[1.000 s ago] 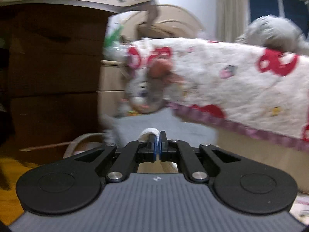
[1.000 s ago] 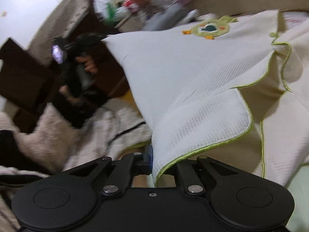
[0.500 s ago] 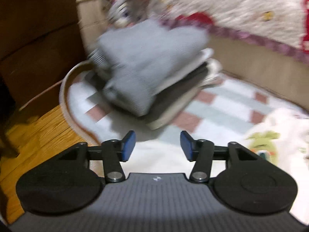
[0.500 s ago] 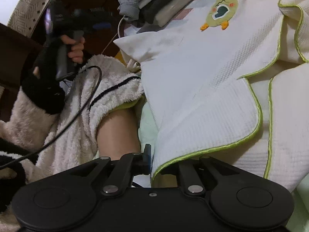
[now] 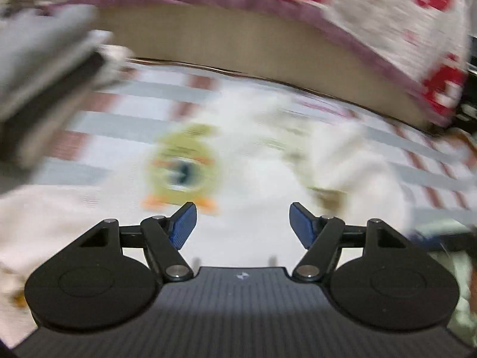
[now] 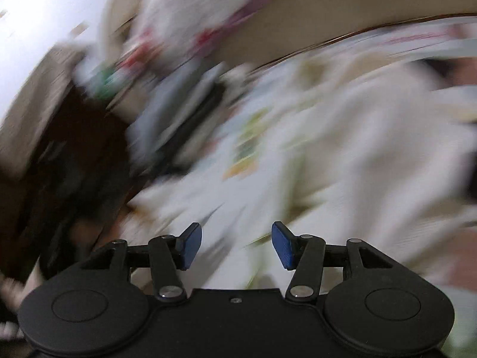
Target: Fold clothes
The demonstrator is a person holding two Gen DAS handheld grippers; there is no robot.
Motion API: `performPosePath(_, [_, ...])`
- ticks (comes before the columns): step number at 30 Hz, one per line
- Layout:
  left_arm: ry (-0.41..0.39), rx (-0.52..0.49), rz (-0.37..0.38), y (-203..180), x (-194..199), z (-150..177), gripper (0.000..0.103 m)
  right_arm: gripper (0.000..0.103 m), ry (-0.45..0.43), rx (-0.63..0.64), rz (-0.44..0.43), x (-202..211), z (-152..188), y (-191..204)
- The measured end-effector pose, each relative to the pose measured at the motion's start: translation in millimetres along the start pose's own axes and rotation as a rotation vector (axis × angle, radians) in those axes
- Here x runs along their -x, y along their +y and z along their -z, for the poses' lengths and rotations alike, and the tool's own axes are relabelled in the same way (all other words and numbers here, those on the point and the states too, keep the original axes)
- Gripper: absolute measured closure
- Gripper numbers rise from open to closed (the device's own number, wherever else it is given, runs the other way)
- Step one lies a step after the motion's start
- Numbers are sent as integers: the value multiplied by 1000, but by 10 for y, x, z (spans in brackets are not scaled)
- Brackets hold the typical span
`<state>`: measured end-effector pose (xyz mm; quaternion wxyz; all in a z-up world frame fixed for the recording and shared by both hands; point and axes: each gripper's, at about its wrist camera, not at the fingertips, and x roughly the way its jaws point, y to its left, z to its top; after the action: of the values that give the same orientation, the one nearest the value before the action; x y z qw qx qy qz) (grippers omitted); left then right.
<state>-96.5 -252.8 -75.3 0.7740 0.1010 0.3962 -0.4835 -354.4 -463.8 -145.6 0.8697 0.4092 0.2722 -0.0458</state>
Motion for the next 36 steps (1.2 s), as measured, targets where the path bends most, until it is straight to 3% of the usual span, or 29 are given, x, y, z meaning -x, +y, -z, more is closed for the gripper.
performPosePath(4, [85,-82,148,-601,-345,128,34,45,-72,-98,321,344,-85,-334])
performPosePath(6, [136,-139,166,-875,-552,209,34,45,-96,-162,399,428,-21,-465])
performPosePath(10, [184,-307,95,-1314,-835,430,31,45,-151,-351,347,455,197,-725])
performPosePath(12, [187,-416,53,-1463,-958,514,27,45,-158,-381,318,430,258,-770])
performPosePath(14, [194,-418,53,-1452,-993,501,29,45,-160,-401,289,408,295,-824])
performPosePath(15, [197,-420,54,-1447,-1010,495,54,45,-162,-403,279,377,281,-824])
performPosePath(16, [200,-421,54,-1441,-1028,489,96,45,-165,-404,270,346,266,-824])
performPosePath(17, [203,-422,54,-1436,-1045,483,95,45,-170,-399,263,334,263,-805])
performPosePath(21, [78,-310,48,-1142,-682,269,96,45,-169,-361,276,342,276,-780])
performPosePath(23, [-30,-270,15,-920,-363,169,96,45,-163,-347,297,335,281,-784])
performPosePath(25, [-128,-271,-45,-729,-100,117,96,44,-125,-234,388,268,267,-689])
performPosePath(27, [-168,-188,-59,-432,94,51,96,44,-86,-114,470,170,252,-571])
performPosePath(28, [-188,-147,-66,-283,190,18,96,44,-73,-85,471,128,252,-537])
performPosePath(33, [-199,76,-121,381,242,29,96,44,-66,-144,311,-19,234,-461])
performPosePath(36, [-195,161,-187,621,217,97,96,44,-47,-106,330,-151,225,-364])
